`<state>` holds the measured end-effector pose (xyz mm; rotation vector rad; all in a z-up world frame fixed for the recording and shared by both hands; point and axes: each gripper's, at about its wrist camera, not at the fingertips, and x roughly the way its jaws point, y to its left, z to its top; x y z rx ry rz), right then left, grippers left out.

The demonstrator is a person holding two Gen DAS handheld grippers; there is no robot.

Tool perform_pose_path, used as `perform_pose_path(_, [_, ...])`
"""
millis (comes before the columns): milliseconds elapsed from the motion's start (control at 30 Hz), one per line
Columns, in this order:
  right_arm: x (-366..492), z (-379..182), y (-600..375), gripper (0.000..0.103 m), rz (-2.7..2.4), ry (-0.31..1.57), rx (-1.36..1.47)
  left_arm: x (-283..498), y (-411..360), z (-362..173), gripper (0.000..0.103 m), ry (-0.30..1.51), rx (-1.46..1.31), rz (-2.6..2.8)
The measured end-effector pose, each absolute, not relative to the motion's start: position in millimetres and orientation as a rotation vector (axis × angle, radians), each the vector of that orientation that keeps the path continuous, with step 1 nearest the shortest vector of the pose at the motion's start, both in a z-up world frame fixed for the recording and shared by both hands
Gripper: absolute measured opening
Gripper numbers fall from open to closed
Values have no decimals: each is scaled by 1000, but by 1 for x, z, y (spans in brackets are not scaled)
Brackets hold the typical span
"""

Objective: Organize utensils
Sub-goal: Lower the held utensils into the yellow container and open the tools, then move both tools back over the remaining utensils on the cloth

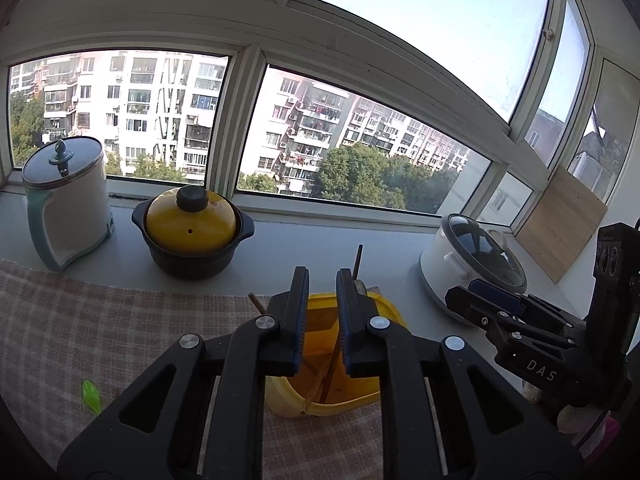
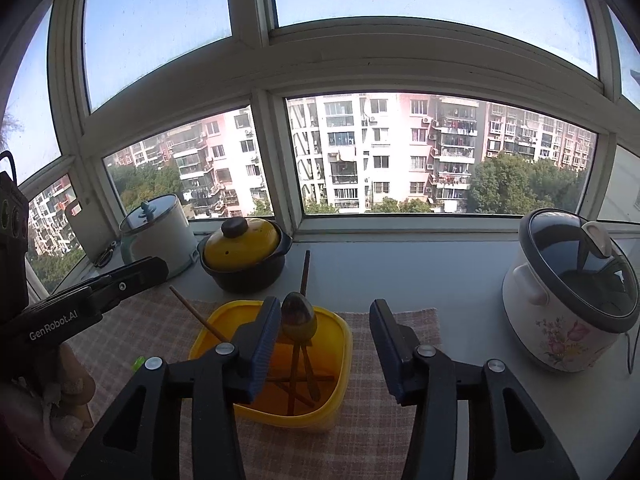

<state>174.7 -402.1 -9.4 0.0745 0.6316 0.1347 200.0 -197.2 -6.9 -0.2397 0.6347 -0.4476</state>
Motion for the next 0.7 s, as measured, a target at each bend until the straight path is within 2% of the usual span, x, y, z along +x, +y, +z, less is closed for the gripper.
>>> perform_pose_path(400, [148, -3, -389, 84, 110, 600, 83, 180, -174, -1, 13, 620, -219, -445])
perform_pose_path(467, [145, -2, -385, 87, 104, 593, 85, 175, -169, -1, 17, 617, -215, -447])
perform_pose_path(533, [141, -2, -380, 89, 98, 592, 82, 170, -162, -1, 26, 614, -215, -448])
perform_pose_path(667, [135, -3, -368, 91, 87, 597, 75, 163, -149, -3, 29, 613, -200, -443])
perform_pose_path(700, [134, -3, -366, 92, 86, 601, 75, 161, -146, -3, 35, 613, -197, -441])
